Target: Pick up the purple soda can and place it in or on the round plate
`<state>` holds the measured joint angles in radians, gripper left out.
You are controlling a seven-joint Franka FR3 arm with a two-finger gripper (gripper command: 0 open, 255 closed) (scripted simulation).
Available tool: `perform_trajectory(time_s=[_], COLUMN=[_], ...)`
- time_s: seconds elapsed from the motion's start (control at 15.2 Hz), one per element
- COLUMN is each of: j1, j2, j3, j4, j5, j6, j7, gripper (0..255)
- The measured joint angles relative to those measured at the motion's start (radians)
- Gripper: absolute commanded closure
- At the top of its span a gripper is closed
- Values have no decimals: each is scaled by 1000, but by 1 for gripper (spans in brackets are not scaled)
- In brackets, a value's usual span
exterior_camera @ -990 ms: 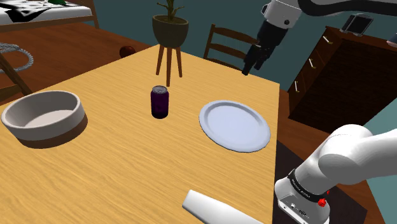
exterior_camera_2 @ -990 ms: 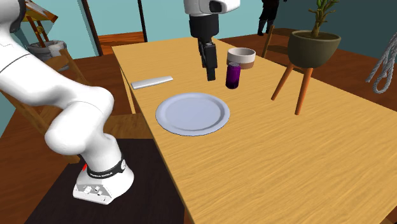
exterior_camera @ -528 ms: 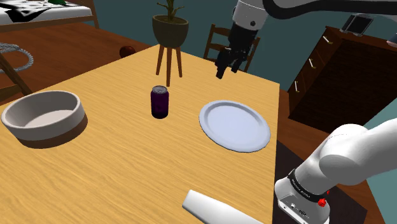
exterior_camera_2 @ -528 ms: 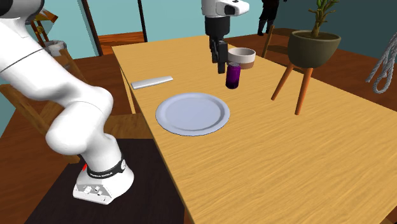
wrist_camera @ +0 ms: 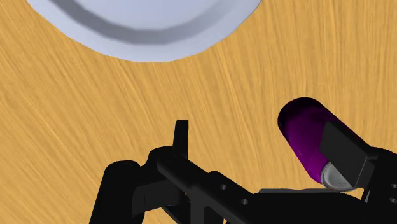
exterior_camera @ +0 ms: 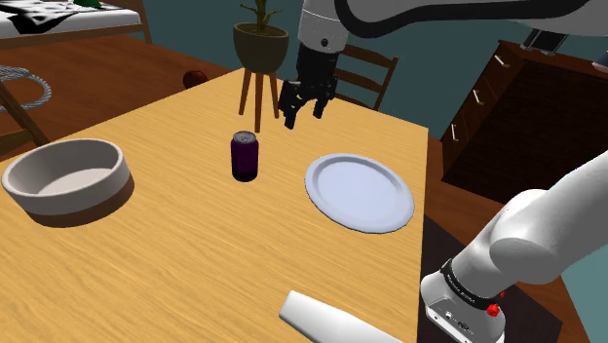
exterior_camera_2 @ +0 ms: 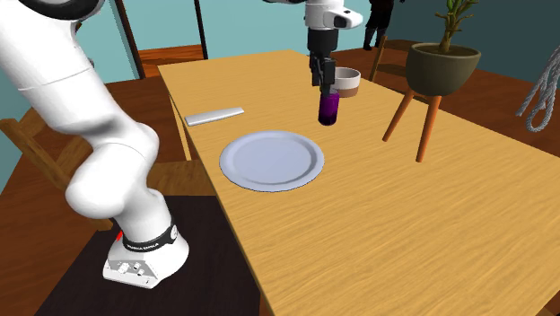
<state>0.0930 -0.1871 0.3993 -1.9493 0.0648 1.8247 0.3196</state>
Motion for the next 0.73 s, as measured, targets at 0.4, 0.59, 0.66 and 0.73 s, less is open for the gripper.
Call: perform_trajectory(time_s=[0.4,0.59,0.66,0.73], j1=[49,96,104,110], j2=[252,391,414,426], j3=[81,102,103,104], j4=[226,366,383,390], j5=[-103,-168,-178,-183], j6=[-26,-59,-59,-57], j7=[152,222,232,240], gripper=[0,0,0,0])
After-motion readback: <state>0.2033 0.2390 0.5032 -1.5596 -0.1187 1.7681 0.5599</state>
